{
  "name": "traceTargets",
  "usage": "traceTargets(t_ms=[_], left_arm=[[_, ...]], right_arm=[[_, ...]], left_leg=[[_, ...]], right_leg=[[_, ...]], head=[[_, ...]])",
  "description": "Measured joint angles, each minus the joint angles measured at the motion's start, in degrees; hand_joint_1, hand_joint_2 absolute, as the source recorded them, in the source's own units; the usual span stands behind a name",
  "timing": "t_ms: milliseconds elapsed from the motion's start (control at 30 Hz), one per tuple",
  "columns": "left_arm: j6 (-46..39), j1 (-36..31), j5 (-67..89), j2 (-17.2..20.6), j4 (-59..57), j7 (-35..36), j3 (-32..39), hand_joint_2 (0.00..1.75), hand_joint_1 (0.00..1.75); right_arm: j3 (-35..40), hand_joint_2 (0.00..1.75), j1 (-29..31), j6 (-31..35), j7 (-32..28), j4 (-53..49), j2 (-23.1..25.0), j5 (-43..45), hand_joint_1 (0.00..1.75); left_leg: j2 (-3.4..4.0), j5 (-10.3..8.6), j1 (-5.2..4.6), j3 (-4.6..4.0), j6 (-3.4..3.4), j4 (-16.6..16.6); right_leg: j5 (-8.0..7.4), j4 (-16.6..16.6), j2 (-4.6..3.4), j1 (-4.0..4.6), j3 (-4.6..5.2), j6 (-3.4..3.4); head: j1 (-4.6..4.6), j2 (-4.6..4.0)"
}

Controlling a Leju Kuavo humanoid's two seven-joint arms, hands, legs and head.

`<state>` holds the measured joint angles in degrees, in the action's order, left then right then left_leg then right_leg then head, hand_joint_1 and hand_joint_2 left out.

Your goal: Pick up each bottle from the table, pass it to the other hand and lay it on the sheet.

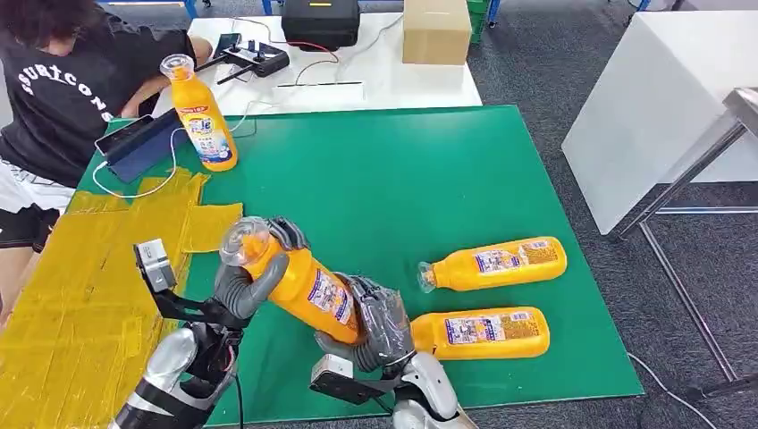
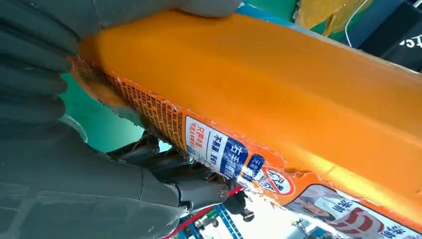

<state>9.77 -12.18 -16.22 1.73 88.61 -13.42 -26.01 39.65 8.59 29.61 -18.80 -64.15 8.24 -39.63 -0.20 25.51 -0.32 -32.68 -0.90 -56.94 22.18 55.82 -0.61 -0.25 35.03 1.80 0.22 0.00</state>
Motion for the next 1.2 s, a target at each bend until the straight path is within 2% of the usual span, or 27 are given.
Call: traceTargets(t_ms=[833,867,900,933,1000,1033,1067,1200], left_arm=[[-2.1,0.3,2.4,-0.1,0.5,-0.7,0.1,1.75,1.75],[-2.3,0.3,2.6,-0.1,0.5,-0.8,0.1,1.75,1.75],[-2.8,0.3,3.0,-0.1,0.6,-0.9,0.2,1.75,1.75],[-3.0,0.3,3.4,-0.1,0.7,-0.9,0.3,1.75,1.75],[-3.0,0.3,3.5,-0.1,0.7,-1.0,0.4,1.75,1.75],[-3.0,0.3,3.6,-0.1,0.8,-1.0,0.4,1.75,1.75],[-3.0,0.3,3.6,-0.1,0.8,-1.0,0.8,1.75,1.75],[-3.8,0.3,4.1,-0.2,1.2,-1.1,1.1,1.75,1.75]], right_arm=[[-0.1,1.75,-0.6,0.9,-0.3,-0.2,0.0,0.1,1.75],[-0.1,1.75,-0.6,0.9,-0.3,-0.2,0.0,0.1,1.26],[-0.2,1.75,-0.6,0.9,-0.3,-0.3,0.0,0.1,0.96],[-0.3,1.75,-0.6,0.9,-0.3,-0.4,0.0,0.2,0.87],[-0.4,1.75,-0.7,0.9,-0.3,-0.5,0.0,0.2,0.3],[-0.4,1.75,-0.8,0.9,-0.3,-0.5,0.0,0.2,0.07],[-0.5,1.75,-0.8,0.9,-0.4,-0.8,0.0,0.1,0.0],[-0.4,1.75,-1.0,1.0,-0.7,-1.3,0.0,-0.1,0.0]], left_leg=[[0.0,0.0,0.0,0.0,0.0,0.0],[0.0,0.0,0.0,0.0,0.0,0.0],[0.0,0.0,0.0,0.0,0.0,0.0],[0.0,0.0,0.0,0.0,0.0,0.0],[0.0,0.0,0.0,0.0,0.0,0.0],[0.0,0.0,0.0,0.0,0.0,0.0],[0.0,0.0,0.0,0.0,0.0,0.0],[0.0,0.0,0.0,0.0,0.0,0.0]], right_leg=[[0.0,0.0,0.0,0.0,0.0,0.0],[0.0,0.0,0.0,0.0,0.0,0.0],[0.0,0.0,0.0,0.0,0.0,0.0],[0.0,0.0,0.0,0.0,0.0,0.0],[0.0,0.0,0.0,0.0,0.0,0.0],[0.0,0.0,0.0,0.0,0.0,0.0],[0.0,0.0,0.0,0.0,0.0,0.0],[0.0,0.0,0.0,0.0,0.0,0.0]], head=[[0.0,0.0],[0.0,0.0],[0.0,0.0],[0.0,0.02],[0.0,0.0],[0.0,0.0],[0.0,0.0],[0.0,0.0]])
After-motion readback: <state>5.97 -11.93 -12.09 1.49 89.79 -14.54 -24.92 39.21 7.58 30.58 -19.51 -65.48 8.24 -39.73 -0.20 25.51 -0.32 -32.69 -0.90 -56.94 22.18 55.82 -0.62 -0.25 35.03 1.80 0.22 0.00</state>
